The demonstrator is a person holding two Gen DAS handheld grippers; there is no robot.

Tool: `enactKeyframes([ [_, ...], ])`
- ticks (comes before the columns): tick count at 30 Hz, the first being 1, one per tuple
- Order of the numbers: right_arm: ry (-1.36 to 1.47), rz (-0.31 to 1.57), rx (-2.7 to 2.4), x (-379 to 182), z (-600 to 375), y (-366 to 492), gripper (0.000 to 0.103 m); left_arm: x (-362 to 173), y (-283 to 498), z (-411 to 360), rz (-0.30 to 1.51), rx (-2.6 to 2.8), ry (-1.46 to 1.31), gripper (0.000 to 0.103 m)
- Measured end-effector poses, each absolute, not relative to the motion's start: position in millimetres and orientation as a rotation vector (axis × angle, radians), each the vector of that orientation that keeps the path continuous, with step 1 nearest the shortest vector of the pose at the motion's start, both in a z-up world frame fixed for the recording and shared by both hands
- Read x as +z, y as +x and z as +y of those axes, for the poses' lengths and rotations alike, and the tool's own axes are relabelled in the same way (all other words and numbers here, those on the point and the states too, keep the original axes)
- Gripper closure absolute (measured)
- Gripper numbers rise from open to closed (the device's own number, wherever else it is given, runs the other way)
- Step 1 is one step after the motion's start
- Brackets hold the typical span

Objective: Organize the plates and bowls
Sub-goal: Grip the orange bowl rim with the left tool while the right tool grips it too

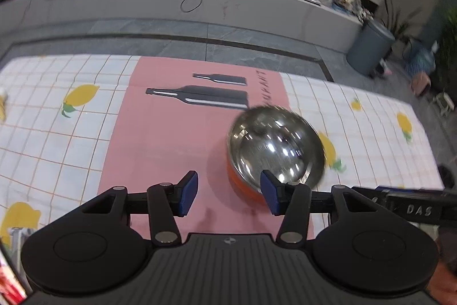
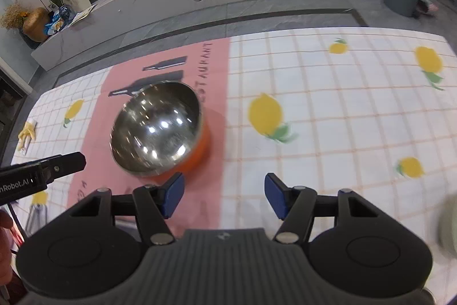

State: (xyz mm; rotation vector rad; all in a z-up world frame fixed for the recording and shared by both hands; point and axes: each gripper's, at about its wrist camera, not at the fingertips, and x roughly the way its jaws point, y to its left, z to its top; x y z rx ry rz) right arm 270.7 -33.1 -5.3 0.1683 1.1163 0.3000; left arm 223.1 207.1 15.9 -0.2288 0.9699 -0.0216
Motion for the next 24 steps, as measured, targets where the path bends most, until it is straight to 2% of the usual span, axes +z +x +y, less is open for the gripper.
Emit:
enactKeyframes([
  [1, 0.175, 1.125, 0.306, -7.1, -28.3, 278.0, 0.041, 14.5, 227.6, 213.1, 0.972, -0.017, -0.248, 0.036],
  [4, 0.201, 1.158, 0.307, -11.9, -17.4, 297.9, 0.041, 8.2, 242.2, 226.6, 0.994, 0.005, -0.290, 0.030],
  [15, 0.281, 1.244, 0.311, -39.3, -3.7, 331.1, 0.043, -23.3, 266.6, 234.6, 1.049, -0.017, -0.386, 0.029],
  [20, 0.320, 1.273, 0.302, -50.9, -7.5, 339.1, 0.056, -37.8, 275.8, 225.4, 1.075, -0.038, -0.401, 0.036],
  [24, 0.326, 1.290, 0.300, -57.0, -5.7, 344.2, 0.067, -47.0, 282.4, 218.9, 1.097, -0.035, -0.400, 0.051],
])
